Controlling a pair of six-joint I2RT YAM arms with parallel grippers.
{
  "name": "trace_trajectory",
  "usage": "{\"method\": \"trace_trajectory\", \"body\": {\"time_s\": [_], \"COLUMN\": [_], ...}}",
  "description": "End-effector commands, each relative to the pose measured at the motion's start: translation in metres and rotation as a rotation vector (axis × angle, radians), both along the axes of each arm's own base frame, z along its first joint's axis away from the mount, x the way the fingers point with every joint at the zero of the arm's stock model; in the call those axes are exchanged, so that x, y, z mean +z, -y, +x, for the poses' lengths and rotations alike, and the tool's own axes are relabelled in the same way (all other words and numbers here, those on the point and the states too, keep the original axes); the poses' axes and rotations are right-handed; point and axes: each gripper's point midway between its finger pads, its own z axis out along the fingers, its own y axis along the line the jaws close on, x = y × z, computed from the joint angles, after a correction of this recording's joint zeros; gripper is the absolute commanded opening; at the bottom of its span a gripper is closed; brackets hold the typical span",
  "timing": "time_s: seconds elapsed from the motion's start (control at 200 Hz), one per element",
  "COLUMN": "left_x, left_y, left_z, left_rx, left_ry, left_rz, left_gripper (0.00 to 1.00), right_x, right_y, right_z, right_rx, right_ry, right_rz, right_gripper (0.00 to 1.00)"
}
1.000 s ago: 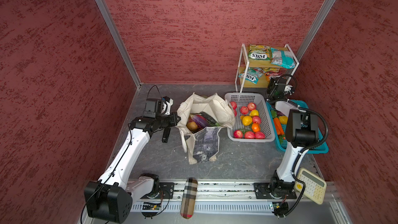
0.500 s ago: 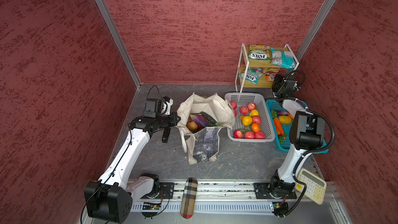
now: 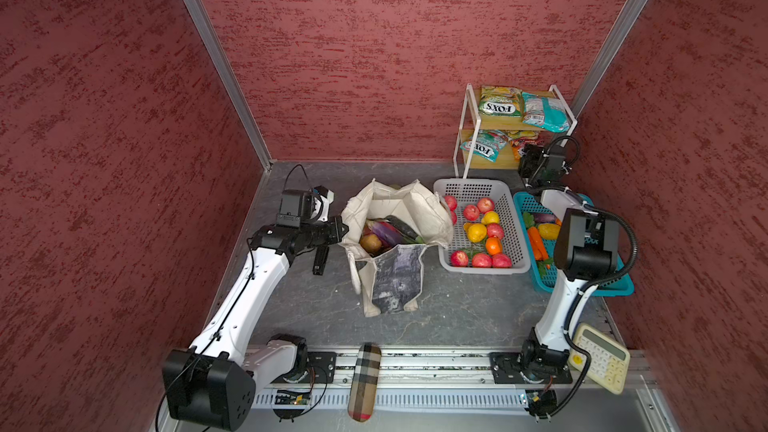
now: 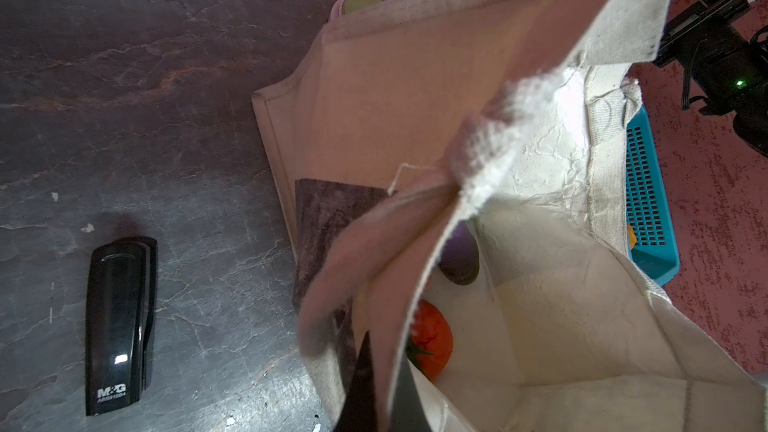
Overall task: Place the food into the grocery bag and tie it
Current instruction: 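Close the right gripper on the orange FOX'S candy bag under the shelf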
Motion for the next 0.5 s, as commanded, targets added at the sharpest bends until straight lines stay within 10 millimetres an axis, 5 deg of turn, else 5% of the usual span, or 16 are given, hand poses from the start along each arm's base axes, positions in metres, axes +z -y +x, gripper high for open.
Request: {"method": "trace_trajectory", "body": {"time_s": [0.0, 0.2, 0.496], "left_x": [0.008, 0.008, 0.008], "left_y": [-0.002, -0.002, -0.002], "left_z": [0.005, 0.005, 0.005], "left_rx": [-0.003, -0.003, -0.002], "left_ry": [0.028, 0.028, 0.03], "left_rz": [0.017, 0.017, 0.02], "left_gripper": [0.0, 0.0, 0.0], "right_x": [0.006, 0.022, 0.02], "right_y": [0.001, -0.001, -0.003], "right_z": [0.001, -0.013, -0.031], "right_rx": [0.003, 0.006, 0.008], "right_ry": [0.015, 0.014, -0.017], "right_rz": [0.015, -0.008, -0.007], "right_gripper": [0.58, 0.66, 0.69]}}
